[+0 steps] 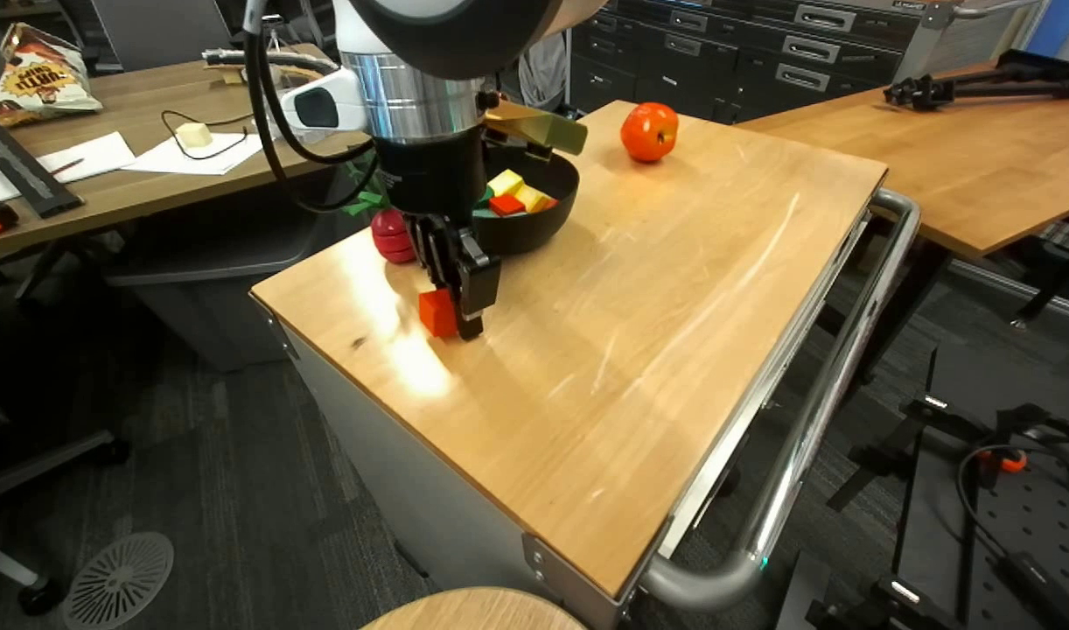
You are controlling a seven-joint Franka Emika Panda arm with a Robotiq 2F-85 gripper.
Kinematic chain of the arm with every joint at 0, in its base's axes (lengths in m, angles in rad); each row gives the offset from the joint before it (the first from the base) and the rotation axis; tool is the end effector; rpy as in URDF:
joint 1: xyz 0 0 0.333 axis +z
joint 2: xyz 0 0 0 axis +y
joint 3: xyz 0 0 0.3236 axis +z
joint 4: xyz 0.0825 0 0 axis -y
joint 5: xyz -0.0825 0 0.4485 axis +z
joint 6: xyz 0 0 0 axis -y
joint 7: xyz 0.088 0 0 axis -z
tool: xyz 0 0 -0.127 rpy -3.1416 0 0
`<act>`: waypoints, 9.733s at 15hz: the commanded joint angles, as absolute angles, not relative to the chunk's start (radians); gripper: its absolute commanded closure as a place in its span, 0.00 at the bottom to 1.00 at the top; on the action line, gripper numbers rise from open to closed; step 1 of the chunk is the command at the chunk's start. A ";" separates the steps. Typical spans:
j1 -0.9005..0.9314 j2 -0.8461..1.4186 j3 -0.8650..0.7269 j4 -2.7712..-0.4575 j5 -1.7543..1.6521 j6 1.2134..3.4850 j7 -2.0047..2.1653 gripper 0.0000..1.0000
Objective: Move the apple toy to the right and put the toys in the bowl on the counter
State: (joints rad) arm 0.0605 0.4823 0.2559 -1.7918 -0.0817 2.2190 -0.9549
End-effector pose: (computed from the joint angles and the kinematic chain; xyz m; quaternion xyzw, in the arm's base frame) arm 0.6698 0.2069 0.2324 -0.7968 -0.6034 0.0095 0.0316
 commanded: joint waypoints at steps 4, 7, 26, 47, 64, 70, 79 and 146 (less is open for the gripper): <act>0.091 0.357 0.230 -1.897 -0.133 2.257 -0.944 0.24; 0.068 0.228 0.218 -1.985 -0.105 2.346 -0.906 0.00; 0.076 0.201 0.124 -1.802 -0.266 2.274 -0.534 0.00; -0.024 0.487 0.123 -1.559 -0.013 2.136 -0.770 0.00; -0.071 0.602 0.137 -1.539 0.070 2.286 -0.764 0.00; -0.042 0.609 0.124 -1.542 0.011 2.326 -0.743 0.05; -0.023 0.625 0.116 -1.546 -0.062 2.296 -0.704 0.29; -0.008 0.386 0.072 -1.775 -0.043 2.398 -0.777 0.00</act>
